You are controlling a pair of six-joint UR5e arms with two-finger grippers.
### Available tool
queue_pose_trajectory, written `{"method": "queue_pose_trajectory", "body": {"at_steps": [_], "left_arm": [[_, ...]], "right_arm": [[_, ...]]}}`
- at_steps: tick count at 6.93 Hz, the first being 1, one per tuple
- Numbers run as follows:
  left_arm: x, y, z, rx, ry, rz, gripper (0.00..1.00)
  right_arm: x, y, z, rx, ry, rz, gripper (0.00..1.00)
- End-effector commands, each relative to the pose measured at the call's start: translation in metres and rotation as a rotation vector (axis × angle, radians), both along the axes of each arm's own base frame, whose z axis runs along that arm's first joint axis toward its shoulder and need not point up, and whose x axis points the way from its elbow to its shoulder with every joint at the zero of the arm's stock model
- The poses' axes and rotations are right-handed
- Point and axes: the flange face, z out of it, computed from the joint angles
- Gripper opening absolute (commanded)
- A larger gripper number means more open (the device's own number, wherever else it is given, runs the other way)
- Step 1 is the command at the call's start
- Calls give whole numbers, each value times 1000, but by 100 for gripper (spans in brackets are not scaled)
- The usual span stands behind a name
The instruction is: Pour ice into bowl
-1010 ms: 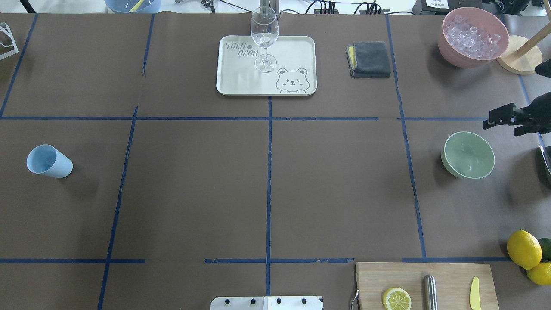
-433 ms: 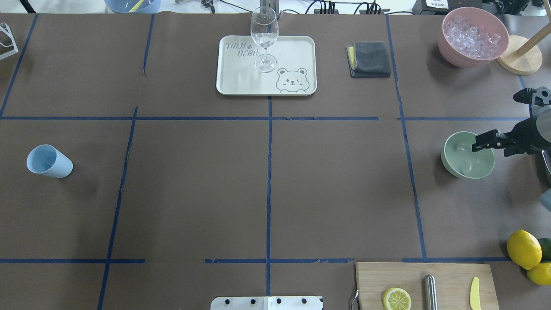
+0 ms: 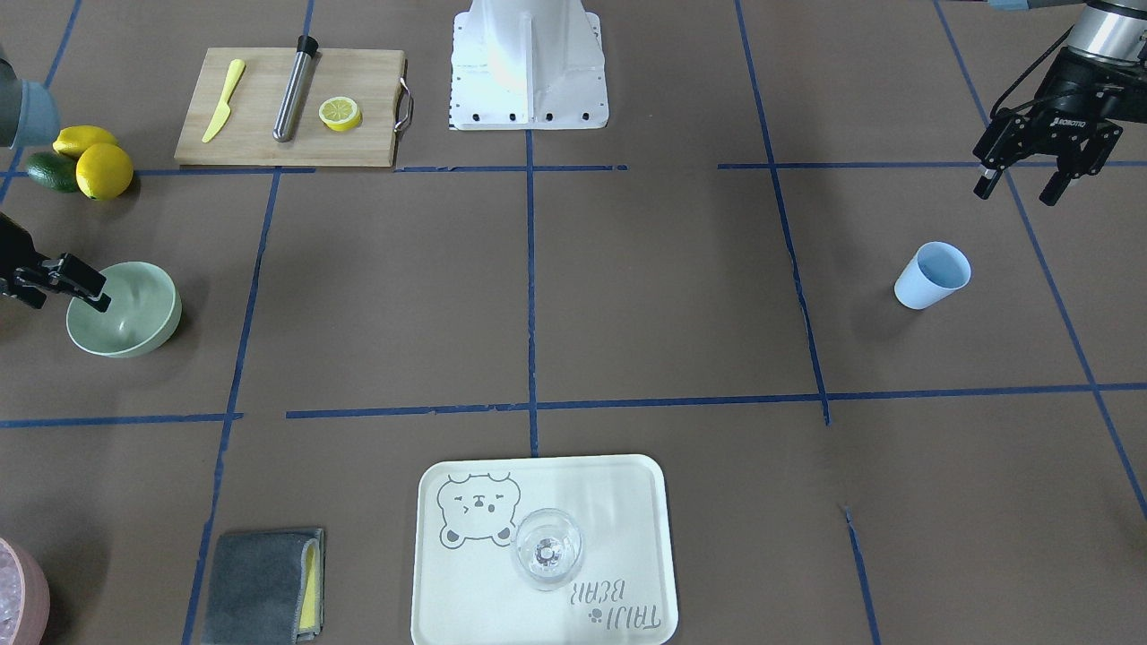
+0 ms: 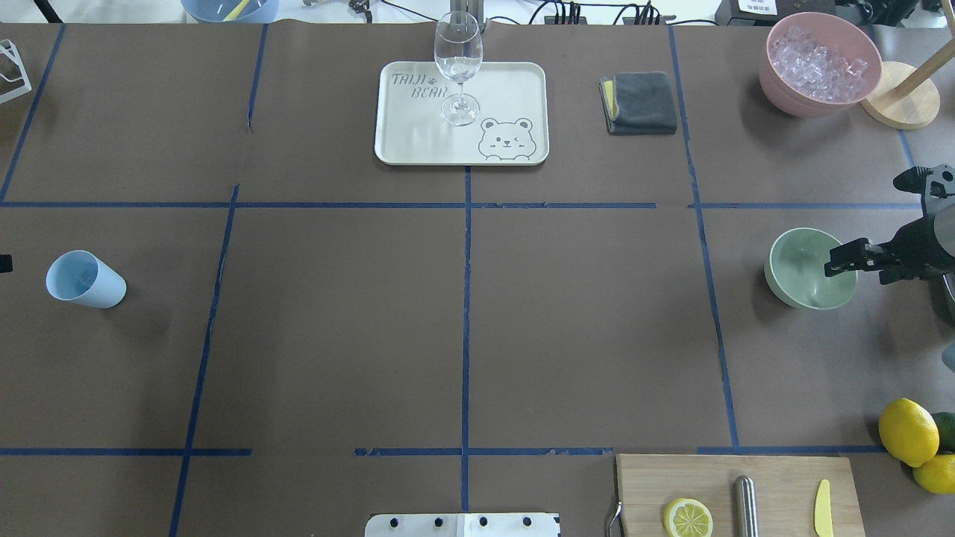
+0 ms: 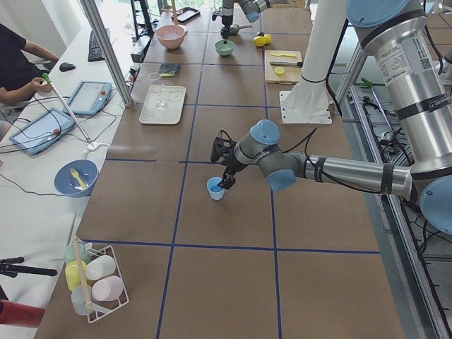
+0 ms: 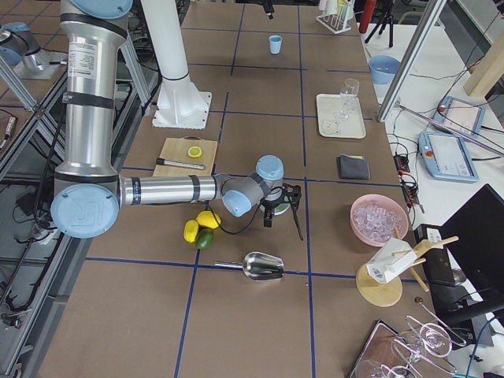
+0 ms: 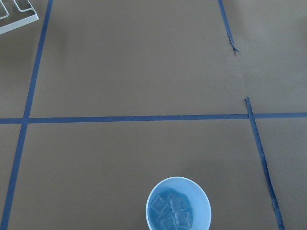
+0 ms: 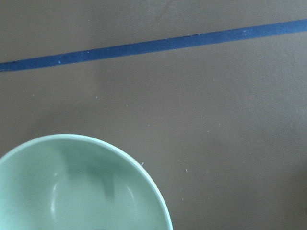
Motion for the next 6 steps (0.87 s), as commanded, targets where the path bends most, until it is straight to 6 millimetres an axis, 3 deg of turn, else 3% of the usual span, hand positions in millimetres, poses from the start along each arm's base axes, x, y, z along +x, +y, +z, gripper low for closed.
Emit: {"method": "queue_pose_trajectory", "body": {"at_steps": [1, 2, 5, 6], "left_arm": [[-5, 18, 9, 43, -10, -36, 100], [-5, 18, 9, 44, -9, -34, 100], [4, 19, 8, 69, -19, -60, 100], [13, 23, 7, 69, -6, -68, 100]], "right_arm": [[-7, 3, 1, -5, 0, -12, 39], [-10, 5, 1, -2, 4, -23, 0], [-11, 5, -10, -3, -23, -25, 0], [-12, 9, -31, 0, -79, -53, 0]]}}
